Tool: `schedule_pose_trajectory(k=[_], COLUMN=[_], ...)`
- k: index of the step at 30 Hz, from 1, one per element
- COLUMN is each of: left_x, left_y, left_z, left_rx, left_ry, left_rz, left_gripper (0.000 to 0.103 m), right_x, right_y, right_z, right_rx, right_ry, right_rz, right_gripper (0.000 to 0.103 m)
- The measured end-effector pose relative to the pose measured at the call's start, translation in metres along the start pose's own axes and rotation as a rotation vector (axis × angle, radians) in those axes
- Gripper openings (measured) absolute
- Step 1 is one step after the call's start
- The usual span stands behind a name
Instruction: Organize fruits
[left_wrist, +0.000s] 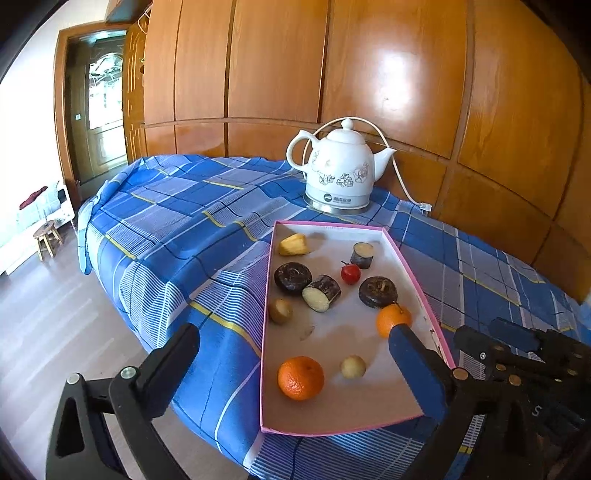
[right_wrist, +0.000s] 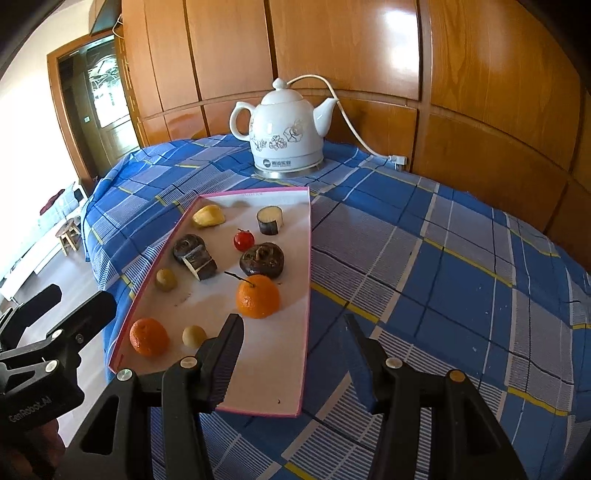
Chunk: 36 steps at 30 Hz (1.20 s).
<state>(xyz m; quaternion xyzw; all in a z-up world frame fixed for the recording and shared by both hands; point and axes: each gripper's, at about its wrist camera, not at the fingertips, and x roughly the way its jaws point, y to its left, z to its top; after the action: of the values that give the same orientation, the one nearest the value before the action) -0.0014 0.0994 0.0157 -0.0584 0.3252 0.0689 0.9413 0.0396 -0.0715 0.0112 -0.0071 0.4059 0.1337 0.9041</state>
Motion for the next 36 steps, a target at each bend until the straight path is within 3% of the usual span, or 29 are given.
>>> schedule_pose_trajectory(k=[36], left_x=[-0.0059], left_y=[0.0076], left_z=[0.0004], left_rx=[-0.013], left_ry=[-0.025], left_rz=[0.030], left_gripper=[0.103], right_x=[-0.0077], right_y=[0.0085], right_z=[0.0020], right_rx=[-0.034], right_ry=[-0.033], right_rz=[-0.017], right_gripper=[0.054])
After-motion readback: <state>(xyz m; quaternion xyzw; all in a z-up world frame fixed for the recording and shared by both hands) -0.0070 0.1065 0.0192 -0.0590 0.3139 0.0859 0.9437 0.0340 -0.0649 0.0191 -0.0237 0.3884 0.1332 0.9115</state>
